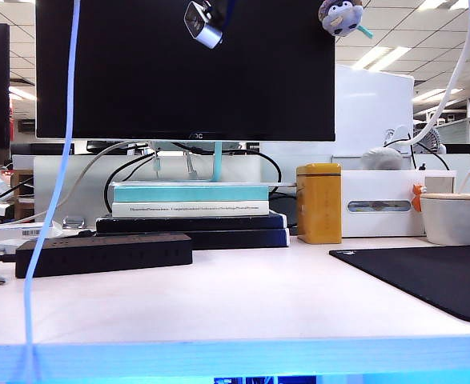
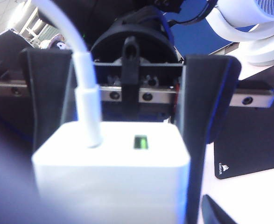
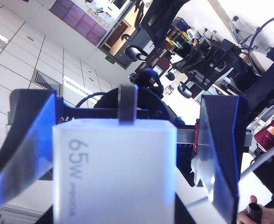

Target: Plug the white charger into the left socket.

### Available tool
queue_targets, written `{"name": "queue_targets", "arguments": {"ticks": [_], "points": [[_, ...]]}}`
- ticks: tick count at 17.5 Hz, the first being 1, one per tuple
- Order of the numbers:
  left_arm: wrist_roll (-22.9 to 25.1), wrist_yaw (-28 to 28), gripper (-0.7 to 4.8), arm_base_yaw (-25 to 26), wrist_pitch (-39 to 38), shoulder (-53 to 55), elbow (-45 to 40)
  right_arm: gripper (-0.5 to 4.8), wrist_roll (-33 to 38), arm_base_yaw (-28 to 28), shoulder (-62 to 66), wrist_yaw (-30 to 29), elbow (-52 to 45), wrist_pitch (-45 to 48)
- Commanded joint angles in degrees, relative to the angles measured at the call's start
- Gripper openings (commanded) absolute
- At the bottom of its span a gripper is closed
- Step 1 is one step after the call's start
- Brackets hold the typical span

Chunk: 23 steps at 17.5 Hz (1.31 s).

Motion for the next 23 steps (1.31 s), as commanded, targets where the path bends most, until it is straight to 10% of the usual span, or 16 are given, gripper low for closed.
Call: {"name": "queue_targets", "arguments": {"ticks": [1, 12, 15, 20, 23], "points": [[-2.75, -2.58, 4.79, -0.04, 0.52, -1.16, 0.24, 1.75, -2.97, 0.13, -0.59, 1.90, 0.39, 0.63], [-2.25, -4.94, 4.79, -0.04, -2.29, -1.57, 0.24, 1.75, -1.36, 0.17, -0.61, 1.88, 0.39, 2.34], [-1.11, -5.49, 3.66, -0.04, -2.29, -1.57, 0.24, 1.75, -1.42, 0.17, -0.61, 1.88, 0.39, 2.34], [-0.74, -6.86, 3.46, -0.04, -2.36, -1.57, 0.24, 1.75, -1.42, 0.17, -0.61, 2.03, 0.39, 2.34], [-0.74, -6.82, 0.76, -0.04, -2.34, -1.57, 0.24, 1.75, -1.44, 0.17, -0.61, 2.08, 0.39, 2.36]]}}
